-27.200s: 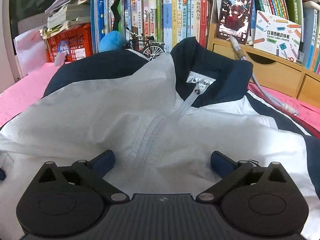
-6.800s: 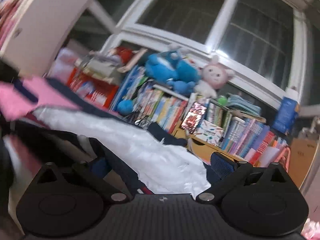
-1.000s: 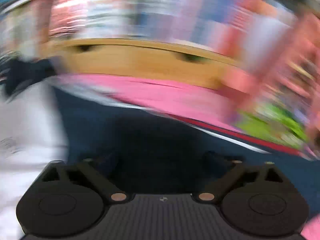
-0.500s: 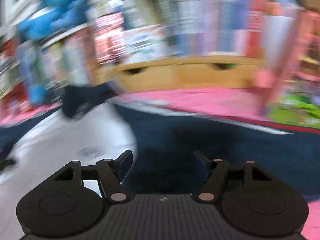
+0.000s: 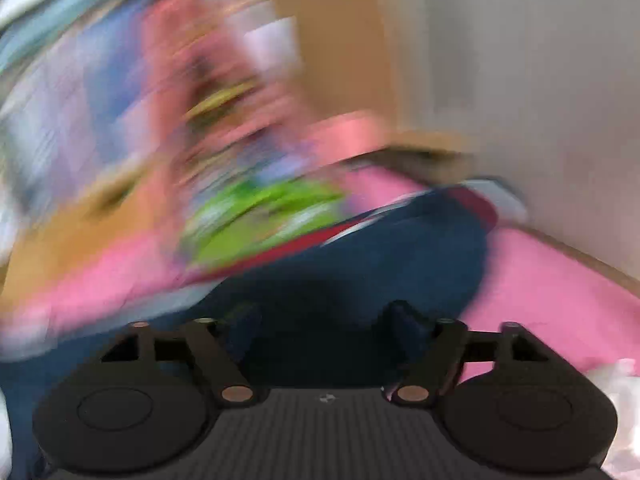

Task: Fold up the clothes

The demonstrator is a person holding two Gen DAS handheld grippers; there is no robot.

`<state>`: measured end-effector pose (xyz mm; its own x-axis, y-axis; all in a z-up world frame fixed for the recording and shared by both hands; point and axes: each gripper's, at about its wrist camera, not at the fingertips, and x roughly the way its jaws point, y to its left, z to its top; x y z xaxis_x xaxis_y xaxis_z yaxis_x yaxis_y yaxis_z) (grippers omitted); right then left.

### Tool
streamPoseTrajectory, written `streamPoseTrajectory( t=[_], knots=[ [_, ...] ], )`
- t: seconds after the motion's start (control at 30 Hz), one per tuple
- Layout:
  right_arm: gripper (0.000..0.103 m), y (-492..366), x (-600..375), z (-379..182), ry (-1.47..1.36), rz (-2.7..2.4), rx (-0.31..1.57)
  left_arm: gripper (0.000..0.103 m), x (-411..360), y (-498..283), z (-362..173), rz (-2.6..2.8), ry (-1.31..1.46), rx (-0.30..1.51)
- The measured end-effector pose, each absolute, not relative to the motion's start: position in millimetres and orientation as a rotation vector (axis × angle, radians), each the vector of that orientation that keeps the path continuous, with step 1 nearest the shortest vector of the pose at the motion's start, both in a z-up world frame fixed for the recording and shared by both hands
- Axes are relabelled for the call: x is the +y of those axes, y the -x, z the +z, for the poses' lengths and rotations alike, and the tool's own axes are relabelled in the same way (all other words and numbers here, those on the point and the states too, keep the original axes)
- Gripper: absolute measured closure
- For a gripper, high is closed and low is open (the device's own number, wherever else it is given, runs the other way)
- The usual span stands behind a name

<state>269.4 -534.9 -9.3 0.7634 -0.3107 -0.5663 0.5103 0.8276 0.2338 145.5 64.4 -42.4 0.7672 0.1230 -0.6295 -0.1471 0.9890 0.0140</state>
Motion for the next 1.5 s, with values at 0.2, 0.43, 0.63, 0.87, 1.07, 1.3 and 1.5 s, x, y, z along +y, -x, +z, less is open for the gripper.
streamPoseTrajectory(
  t=[0.2,0.43,0.63,0.87,1.07,1.3,1.5],
  knots=[
    [0.050,-283.9,-569.9,-21.8,-0.378,-0.540,0.603,0.020,63.4,-145.4,-42.2,0.150,0.036,0.682],
    [0.058,-316.3,-583.5,-32.6,-0.171,-0.604,0.651,0.020,64.8,-146.2,-42.4,0.152,0.038,0.684],
    [0.044,-320.5,-593.5,-32.8,-0.231,-0.643,0.646,0.019,65.5,-146.1,-42.3,0.152,0.038,0.684],
    [0.038,-277.5,-549.3,3.0,-0.203,-0.592,0.554,0.019,65.4,-146.0,-42.1,0.153,0.038,0.685],
    [0.029,-263.2,-438.5,25.5,-0.146,0.074,0.587,0.019,65.9,-146.1,-41.0,0.152,0.037,0.685],
    [0.032,-263.7,-343.6,7.5,0.044,0.397,0.733,0.019,66.6,-145.9,-40.6,0.150,0.040,0.685],
    [0.023,-268.6,-397.4,-27.7,0.093,0.098,0.776,0.017,66.8,-146.3,-40.4,0.143,0.042,0.688]
  ],
)
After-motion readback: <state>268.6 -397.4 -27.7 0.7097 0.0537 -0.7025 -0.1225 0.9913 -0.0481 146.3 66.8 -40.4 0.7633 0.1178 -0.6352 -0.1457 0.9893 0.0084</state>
